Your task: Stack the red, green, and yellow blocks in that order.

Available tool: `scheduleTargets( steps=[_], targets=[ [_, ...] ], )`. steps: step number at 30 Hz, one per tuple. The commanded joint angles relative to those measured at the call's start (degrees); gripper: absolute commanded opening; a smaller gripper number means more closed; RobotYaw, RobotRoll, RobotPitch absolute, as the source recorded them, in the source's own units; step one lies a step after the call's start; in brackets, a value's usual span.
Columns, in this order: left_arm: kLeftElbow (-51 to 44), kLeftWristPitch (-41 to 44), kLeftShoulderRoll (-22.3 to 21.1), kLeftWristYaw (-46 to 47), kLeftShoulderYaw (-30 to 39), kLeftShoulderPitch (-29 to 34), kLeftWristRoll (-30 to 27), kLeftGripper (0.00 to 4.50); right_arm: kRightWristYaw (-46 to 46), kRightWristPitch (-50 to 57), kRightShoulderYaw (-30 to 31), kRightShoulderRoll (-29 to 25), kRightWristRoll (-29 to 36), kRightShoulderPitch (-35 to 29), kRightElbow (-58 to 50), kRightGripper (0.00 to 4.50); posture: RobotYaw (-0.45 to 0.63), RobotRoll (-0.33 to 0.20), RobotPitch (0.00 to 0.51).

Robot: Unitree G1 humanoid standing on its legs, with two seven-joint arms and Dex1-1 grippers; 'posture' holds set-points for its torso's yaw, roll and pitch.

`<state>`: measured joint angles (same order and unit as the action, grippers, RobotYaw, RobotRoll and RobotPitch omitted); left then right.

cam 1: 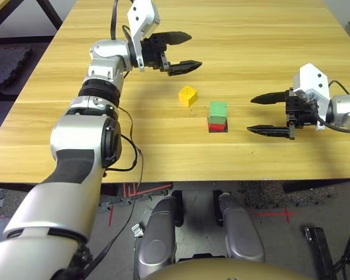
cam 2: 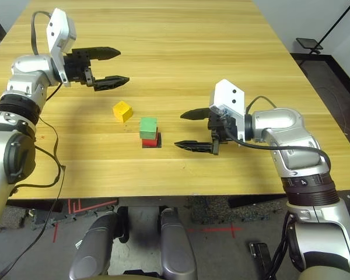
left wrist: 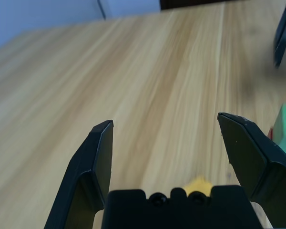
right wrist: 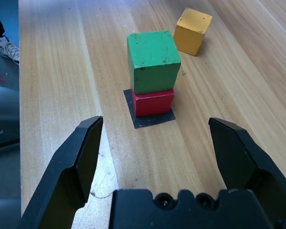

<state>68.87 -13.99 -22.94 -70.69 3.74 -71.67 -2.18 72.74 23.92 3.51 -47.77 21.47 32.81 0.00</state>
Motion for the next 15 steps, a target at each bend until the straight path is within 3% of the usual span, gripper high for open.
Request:
scheduleTargets(
  steps=[1, 8, 15],
  targets=[
    [-7.6, 5.33, 0.7, 1.7, -1.06, 3.98, -0.61, 4.46, -0.32, 0.55, -0.52, -0.25, 0.28, -0.91, -1.28, 4.5, 0.14, 0.078, 0.219],
    [-33.7, 24.55, 1.06, 9.87, -2.1, 16.38, -2.79, 4.46, -1.49, 1.04, -0.95, 0.18, 0.56, -1.89, -2.04, 4.5, 0.14, 0.094, 0.22],
    [-50.11, 40.26, 1.13, 17.1, -4.61, 23.8, -3.36, 4.46, -1.83, 1.26, -0.78, 0.48, 0.69, -1.6, -2.04, 4.5, 0.15, 0.098, 0.224]
  ],
)
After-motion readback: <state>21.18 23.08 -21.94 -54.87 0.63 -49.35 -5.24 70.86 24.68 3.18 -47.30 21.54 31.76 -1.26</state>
